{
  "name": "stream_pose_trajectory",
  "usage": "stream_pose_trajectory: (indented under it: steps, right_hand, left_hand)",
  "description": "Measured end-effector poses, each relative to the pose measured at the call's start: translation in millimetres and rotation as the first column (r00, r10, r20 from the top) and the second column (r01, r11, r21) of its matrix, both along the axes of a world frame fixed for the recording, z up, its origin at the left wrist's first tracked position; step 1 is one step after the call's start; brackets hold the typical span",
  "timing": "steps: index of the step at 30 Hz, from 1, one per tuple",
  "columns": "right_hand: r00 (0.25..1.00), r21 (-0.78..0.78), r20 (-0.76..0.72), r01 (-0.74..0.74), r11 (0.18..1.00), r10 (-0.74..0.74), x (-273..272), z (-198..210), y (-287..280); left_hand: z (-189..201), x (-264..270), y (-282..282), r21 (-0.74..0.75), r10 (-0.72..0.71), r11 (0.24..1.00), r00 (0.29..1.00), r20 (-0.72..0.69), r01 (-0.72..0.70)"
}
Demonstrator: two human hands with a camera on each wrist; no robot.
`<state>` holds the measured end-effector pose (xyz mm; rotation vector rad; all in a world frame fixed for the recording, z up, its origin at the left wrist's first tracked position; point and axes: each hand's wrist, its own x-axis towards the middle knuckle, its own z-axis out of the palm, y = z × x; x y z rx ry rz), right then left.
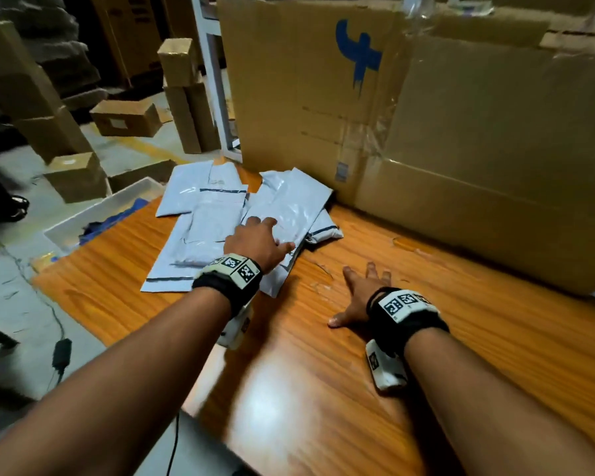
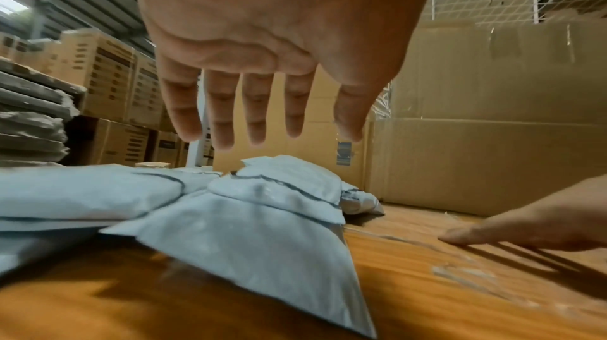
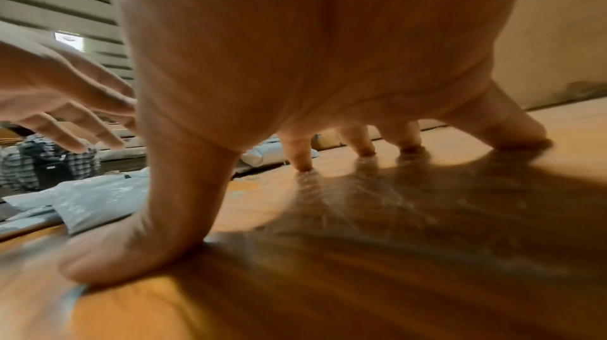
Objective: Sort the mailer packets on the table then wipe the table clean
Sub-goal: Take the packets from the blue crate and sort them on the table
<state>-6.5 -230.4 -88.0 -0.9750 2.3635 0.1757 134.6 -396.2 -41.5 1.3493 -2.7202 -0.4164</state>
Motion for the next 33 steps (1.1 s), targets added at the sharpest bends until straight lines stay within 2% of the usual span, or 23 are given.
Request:
stream_pose_trajectory:
  steps: [3,7,11,15,18,20,25,28,30,33]
  right_hand:
    - [0.999,0.001,0.025,0.027,1.000,-0.027,-0.3,0.3,-0.5]
    - [0.998,-0.010,0.023,0.060,0.998,-0.060,1.6,1.5,0.2]
    - [0.996,-0.021,0.025,0.085,0.996,-0.084,3.0,1.4,1.6]
    - [0.996,-0.007,0.004,0.094,0.996,-0.093,4.2,1.3,0.1]
    - [0.995,0.003,0.001,0.096,0.995,-0.096,4.8,2.6,0.1]
    - [0.996,0.013,-0.005,0.092,0.996,-0.092,4.8,3.5,-0.4]
    - [0.997,0.070,-0.036,0.076,0.995,-0.074,9.0,11.8,-8.5]
    - [0.995,0.134,-0.086,0.059,0.989,-0.047,10.8,21.0,-23.4]
    - [0.992,0.068,-0.118,0.059,0.996,-0.051,9.2,25.7,-37.7]
    - [0.987,-0.152,-0.110,0.099,0.983,-0.117,0.0,22.1,-64.7]
  left_hand:
    - [-8.9,-21.1,-11.8,-0.015,-0.019,1.000,0.999,0.049,0.020]
    - [-22.4,-32.0,-29.7,0.080,-0.033,0.997,0.985,0.168,0.020]
    - [-31.6,-30.5,-38.2,0.038,-0.130,0.991,0.973,0.191,0.125]
    - [-20.2,-21.9,-45.9,-0.007,-0.203,0.979,0.976,0.082,0.204]
    - [-10.3,-6.4,-47.9,0.000,-0.189,0.982,0.980,-0.062,0.190]
    - [-10.2,10.7,-43.5,0.012,-0.182,0.983,0.980,-0.086,0.183]
    - [-38.3,44.1,-37.6,0.009,-0.212,0.977,0.962,0.170,0.213]
    - [-52.0,48.9,-44.7,0.045,-0.227,0.974,0.953,0.202,0.223]
    - [-55.9,48.0,-46.7,0.062,-0.235,0.972,0.948,0.214,0.227]
    - [-56.2,44.8,-44.7,0.075,-0.225,0.974,0.933,0.280,0.212]
